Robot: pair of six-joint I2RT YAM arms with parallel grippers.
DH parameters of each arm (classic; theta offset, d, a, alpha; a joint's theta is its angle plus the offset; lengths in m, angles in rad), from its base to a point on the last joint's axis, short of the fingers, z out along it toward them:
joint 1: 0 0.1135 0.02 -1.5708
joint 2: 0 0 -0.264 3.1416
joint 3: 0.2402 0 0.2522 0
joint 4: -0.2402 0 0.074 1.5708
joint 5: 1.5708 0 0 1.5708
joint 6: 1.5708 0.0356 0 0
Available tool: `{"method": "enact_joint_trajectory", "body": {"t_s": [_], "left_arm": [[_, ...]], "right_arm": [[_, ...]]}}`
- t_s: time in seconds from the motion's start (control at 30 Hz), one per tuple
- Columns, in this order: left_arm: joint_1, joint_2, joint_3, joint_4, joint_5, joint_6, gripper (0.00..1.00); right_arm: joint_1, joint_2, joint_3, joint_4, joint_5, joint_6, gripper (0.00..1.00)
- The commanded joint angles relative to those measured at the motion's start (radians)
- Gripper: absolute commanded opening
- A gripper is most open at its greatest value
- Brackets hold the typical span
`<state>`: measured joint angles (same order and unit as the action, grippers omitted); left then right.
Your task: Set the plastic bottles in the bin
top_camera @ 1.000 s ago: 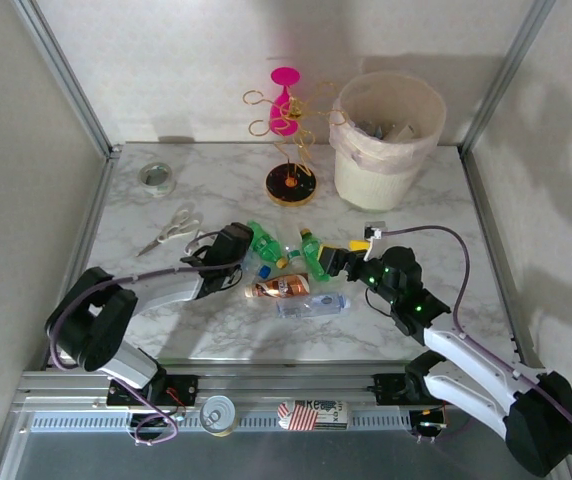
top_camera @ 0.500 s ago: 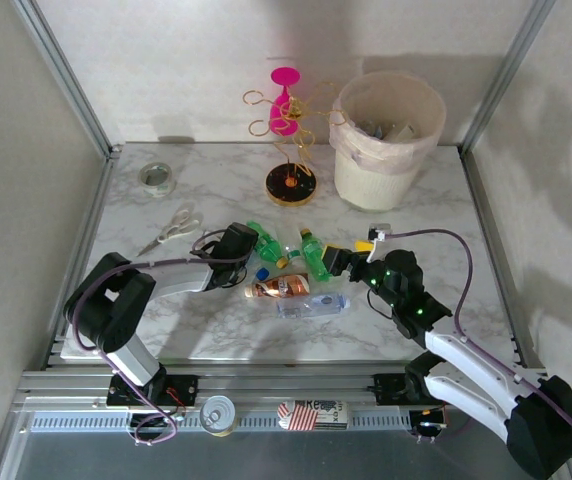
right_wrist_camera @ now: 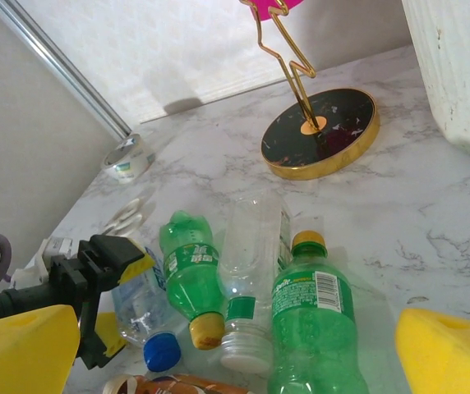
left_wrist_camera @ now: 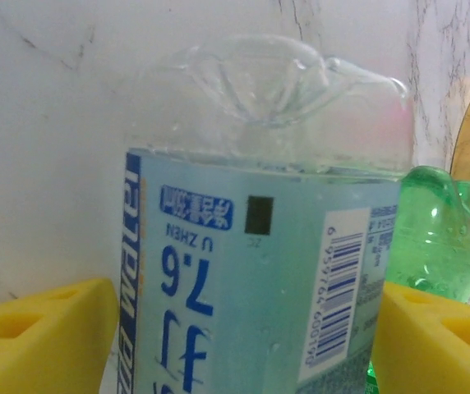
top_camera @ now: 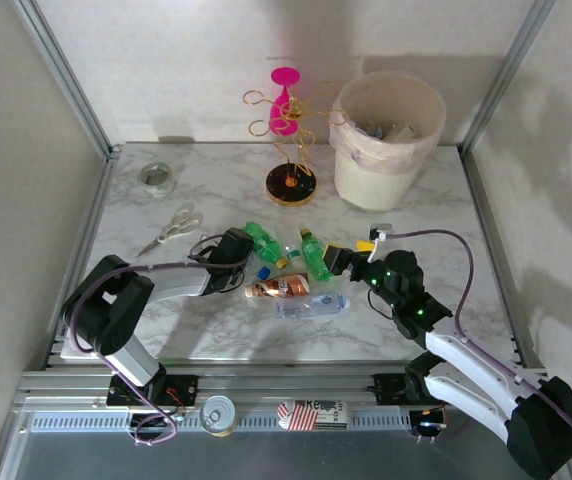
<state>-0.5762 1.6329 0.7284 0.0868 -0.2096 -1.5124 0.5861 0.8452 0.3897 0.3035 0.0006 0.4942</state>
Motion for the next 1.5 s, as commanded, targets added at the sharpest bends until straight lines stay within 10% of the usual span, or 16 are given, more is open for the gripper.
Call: {"method": "enact_joint_trajectory", "body": {"t_s": [0.0,0.33,0.67,1.47], "left_arm": [[0.007,0.002,-0.04,-0.124,-0.049,-0.008,0.76],[0.018,0.076,-0.013,-0.125,-0.03,0.015,0.76],[0.015,-0.05,-0.038,-0.091,-0.085,0.073,0.51],[-0.096,-0.484,-0.156,0.285,0.042,0.443,0.54]], "right_arm": [[0.006,-0.002,-0.002,0.036,0.016,-0.008,0.99],[0.006,-0.027,0.005,-0.004,0.023,-0.011,0.99],[0.007,-0.026,-0.002,0.032,-0.06,-0.02,0.99],[0.224,0.454,0.286,0.206,-0.382,-0.114,0.95]]}}
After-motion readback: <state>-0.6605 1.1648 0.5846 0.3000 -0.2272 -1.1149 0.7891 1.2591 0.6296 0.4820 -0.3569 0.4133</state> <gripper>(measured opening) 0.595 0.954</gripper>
